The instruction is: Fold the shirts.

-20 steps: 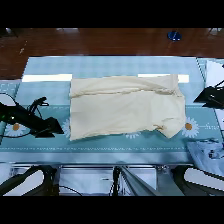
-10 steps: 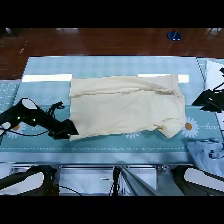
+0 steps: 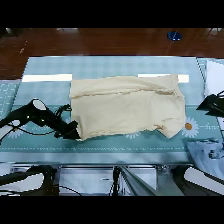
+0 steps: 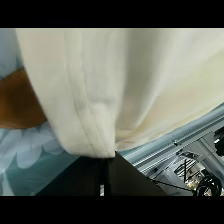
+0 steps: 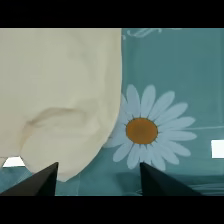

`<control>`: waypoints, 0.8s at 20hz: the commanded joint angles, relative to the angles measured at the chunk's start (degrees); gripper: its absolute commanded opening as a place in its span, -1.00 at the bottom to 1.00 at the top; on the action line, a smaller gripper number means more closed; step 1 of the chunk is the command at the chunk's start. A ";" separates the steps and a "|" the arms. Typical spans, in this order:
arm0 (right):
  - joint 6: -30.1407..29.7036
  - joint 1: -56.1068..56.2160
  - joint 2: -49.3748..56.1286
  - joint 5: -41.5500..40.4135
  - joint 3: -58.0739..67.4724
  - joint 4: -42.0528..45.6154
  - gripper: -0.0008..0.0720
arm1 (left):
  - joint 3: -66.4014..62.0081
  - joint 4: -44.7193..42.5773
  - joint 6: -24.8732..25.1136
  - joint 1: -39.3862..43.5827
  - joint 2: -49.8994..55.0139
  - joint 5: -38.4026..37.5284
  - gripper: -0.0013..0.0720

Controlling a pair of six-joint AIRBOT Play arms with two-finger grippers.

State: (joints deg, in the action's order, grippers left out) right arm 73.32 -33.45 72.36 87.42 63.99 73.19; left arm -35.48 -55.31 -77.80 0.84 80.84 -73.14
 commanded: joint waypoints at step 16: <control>-3.58 -5.73 0.09 -23.54 -27.93 -14.78 -0.20 | 0.02 -1.68 1.75 0.11 0.09 7.28 -0.90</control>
State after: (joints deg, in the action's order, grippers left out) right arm 70.00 -39.13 72.20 68.62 37.56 61.04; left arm -35.44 -56.99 -76.71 0.95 80.90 -74.50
